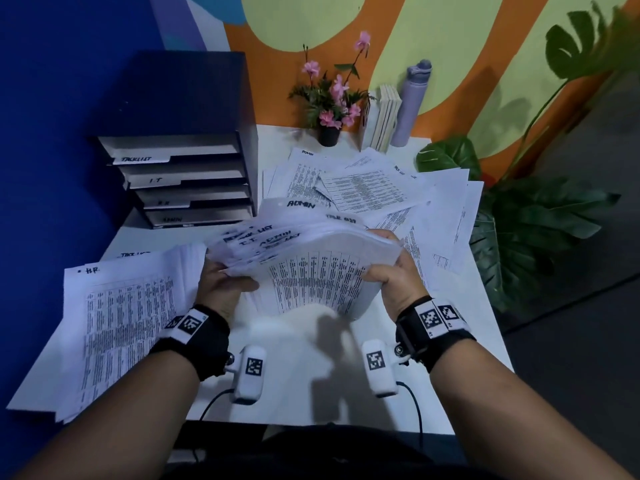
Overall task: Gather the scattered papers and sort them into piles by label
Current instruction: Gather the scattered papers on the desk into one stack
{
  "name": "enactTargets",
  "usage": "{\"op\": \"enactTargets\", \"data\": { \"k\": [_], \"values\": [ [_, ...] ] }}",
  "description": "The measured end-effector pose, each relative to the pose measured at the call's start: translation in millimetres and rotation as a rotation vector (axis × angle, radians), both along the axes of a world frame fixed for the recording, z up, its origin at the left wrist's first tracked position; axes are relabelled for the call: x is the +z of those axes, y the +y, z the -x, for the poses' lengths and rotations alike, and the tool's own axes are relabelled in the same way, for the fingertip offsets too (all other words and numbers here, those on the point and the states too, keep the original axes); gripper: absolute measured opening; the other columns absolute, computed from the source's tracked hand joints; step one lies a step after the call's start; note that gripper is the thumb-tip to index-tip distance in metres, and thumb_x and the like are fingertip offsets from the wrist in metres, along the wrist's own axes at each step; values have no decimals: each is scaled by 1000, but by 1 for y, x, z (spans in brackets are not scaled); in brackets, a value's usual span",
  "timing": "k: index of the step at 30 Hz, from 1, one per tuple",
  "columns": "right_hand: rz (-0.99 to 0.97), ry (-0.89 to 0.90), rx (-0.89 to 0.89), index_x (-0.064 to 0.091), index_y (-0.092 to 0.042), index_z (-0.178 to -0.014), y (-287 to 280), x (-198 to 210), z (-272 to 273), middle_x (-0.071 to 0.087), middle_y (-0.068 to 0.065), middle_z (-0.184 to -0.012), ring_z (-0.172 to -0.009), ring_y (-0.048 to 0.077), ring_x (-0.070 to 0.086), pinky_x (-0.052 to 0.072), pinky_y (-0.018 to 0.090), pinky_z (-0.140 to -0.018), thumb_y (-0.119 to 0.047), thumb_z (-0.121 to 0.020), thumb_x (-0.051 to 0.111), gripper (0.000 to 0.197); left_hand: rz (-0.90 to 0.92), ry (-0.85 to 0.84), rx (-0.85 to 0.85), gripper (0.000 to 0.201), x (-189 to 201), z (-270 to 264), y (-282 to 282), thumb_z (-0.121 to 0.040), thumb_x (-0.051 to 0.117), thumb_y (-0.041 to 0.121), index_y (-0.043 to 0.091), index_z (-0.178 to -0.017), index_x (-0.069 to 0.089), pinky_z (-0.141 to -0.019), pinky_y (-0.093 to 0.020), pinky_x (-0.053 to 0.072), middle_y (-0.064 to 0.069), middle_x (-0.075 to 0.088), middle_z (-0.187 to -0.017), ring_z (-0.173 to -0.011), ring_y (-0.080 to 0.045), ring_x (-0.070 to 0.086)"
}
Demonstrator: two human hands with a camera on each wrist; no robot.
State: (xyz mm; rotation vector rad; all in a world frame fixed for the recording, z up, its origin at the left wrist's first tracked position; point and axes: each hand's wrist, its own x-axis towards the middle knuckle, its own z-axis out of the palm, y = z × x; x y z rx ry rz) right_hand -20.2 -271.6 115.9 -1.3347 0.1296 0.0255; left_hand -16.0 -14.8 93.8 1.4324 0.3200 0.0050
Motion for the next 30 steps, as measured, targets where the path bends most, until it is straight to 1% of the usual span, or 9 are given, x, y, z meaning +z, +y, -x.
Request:
{"op": "enactTargets", "data": {
  "k": [3,6,8,15,18,21,25,28,30],
  "values": [
    [74,-73,50,66,-25,-91,2,15,0,62,-10,-82,-75,5,56,45,21,-57,5,-50,58,52,-37,-110,-10,53,19,-3,-10,-65,61,-28,2,-109,60,-69,-26,51,-10,68,-96,-81,-12,69],
    [180,-200,102,64,-24,-100,5,32,1,63,-17,-88,-82,4,55,47,24,-67,4,-57,60,51,-13,-208,12,64,30,-10,-15,-66,64,-26,14,-114,53,-67,-18,53,-5,68,-104,-88,-10,68],
    [266,-293,113,60,-24,-112,8,47,0,64,-18,-95,-88,3,57,48,23,-74,1,-68,61,51,-29,-235,-18,61,31,-15,-15,-67,68,-22,6,-120,54,-73,-21,54,-9,68,-109,-97,-18,68],
    [1475,-627,148,30,-28,-150,24,86,-9,45,-4,-136,-113,22,55,48,37,-80,-33,-93,51,60,-13,-213,-40,62,27,-9,-10,-64,83,-4,12,-118,58,-85,-34,56,-8,69,-112,-103,-20,67],
    [1734,-608,233,21,-27,-152,40,84,-7,40,-4,-144,-112,29,53,41,44,-86,-25,-92,52,68,4,-209,-42,62,28,-11,-13,-64,82,-5,12,-119,56,-86,-35,55,-10,69,-112,-103,-21,66],
    [1823,-640,239,20,-32,-152,49,78,-8,49,-1,-134,-105,29,54,40,43,-82,-19,-87,54,75,-76,-247,-44,46,31,-12,-17,-71,79,-4,13,-110,61,-80,-22,54,0,70,-103,-91,-6,67],
    [1580,-510,150,29,-38,-145,26,75,-19,59,-4,-120,-106,23,58,46,41,-88,-29,-83,57,69,-45,-251,29,36,30,-12,-12,-76,75,-3,2,-110,63,-71,-14,51,7,73,-90,-84,-4,67],
    [697,-218,34,50,-39,-126,-1,55,-16,58,-8,-111,-95,10,55,46,26,-80,0,-75,60,65,-17,-164,-24,40,15,-14,-3,-74,77,-3,16,-107,62,-78,-22,55,-2,71,-104,-96,-13,67],
    [239,-56,-23,51,-31,-117,-5,37,-10,57,2,-104,-88,14,55,46,27,-71,20,-68,54,71,-20,-64,-111,54,0,-17,-1,-72,73,-12,20,-113,60,-84,-27,55,-4,69,-110,-103,-16,66]
  ]
}}
